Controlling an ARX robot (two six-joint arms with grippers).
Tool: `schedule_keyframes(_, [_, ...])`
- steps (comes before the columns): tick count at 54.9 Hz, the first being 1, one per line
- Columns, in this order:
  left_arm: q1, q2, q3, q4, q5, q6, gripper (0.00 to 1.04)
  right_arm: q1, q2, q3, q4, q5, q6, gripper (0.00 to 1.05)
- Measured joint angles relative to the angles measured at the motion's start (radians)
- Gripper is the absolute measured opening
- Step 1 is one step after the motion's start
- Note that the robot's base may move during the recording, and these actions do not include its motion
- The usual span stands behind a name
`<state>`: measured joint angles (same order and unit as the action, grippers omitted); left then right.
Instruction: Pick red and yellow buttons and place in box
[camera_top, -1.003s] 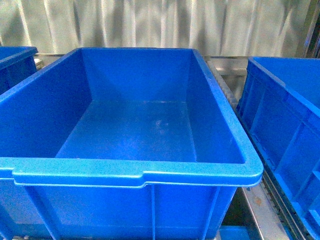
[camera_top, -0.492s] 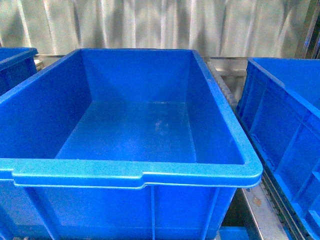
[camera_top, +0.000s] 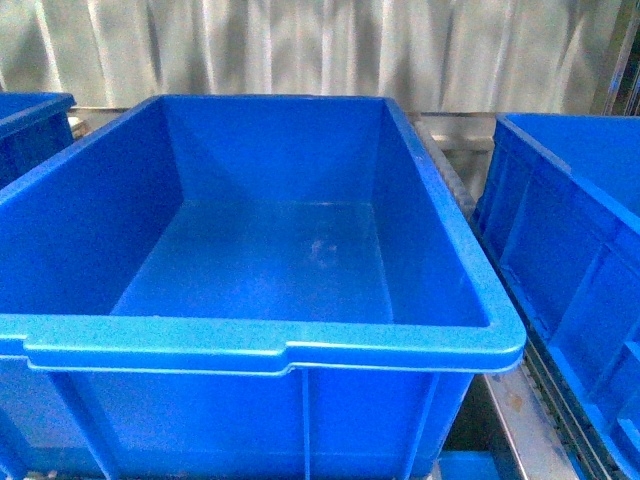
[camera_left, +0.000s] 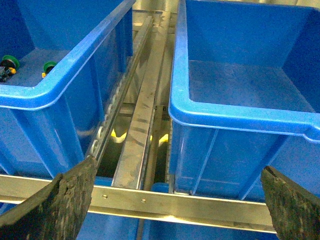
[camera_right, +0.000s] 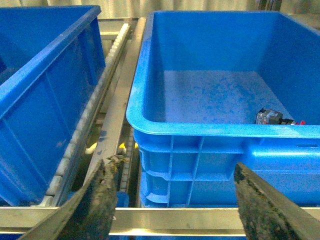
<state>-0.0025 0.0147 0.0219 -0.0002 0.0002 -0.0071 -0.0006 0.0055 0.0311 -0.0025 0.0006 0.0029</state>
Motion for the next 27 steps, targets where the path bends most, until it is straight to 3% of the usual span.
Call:
schedule_keyframes(11, [0.0, 0.0, 0.0, 0.0, 0.0, 0.0, 0.97, 0.0, 0.0, 0.0, 0.0, 0.0, 0.001, 1.0])
schedule_keyframes(27, [0.0, 0.0, 0.0, 0.0, 0.0, 0.0, 0.97, 0.0, 0.0, 0.0, 0.0, 0.0, 0.0, 0.99])
